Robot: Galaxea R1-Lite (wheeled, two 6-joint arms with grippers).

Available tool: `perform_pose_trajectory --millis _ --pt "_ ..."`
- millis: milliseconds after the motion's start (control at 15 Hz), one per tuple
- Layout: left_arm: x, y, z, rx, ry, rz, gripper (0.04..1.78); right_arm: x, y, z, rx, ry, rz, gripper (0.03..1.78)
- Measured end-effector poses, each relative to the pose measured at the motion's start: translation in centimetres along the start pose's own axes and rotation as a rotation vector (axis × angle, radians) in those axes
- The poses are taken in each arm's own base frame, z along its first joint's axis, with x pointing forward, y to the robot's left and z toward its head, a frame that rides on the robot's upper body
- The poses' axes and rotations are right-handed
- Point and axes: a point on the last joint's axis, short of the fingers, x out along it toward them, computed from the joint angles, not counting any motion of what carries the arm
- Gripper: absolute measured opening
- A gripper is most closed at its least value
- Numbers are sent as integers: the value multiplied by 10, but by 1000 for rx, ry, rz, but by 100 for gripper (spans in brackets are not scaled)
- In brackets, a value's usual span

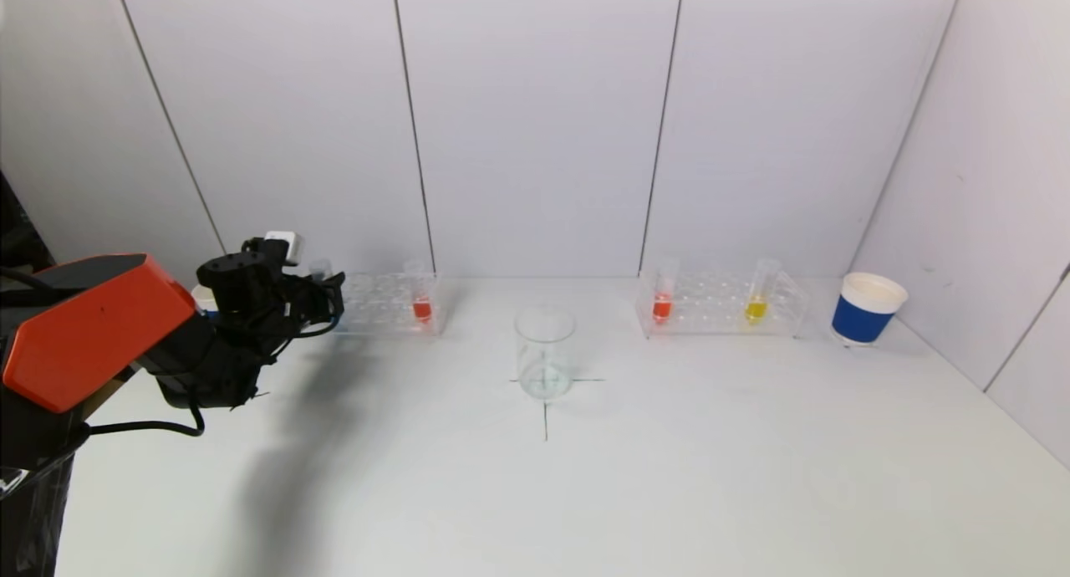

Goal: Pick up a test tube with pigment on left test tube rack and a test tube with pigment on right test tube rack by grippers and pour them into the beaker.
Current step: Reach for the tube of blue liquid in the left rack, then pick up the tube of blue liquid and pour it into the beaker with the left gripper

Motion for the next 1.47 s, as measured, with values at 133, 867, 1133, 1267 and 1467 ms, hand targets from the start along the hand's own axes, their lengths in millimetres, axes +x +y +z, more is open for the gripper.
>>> perform_pose_trajectory --millis 133,867,1133,1267,1467 --pt "0 0 0 0 0 0 47 0 0 0 0 0 0 177" --pt "-3 0 13 4 -11 0 47 0 0 0 0 0 0 177" --pt "-8 -1 39 5 -23 -1 47 0 0 0 0 0 0 177" --pt "-12 -3 57 7 -32 -3 47 0 0 0 0 0 0 177" --pt "-17 -9 88 19 -55 -9 47 0 0 0 0 0 0 177"
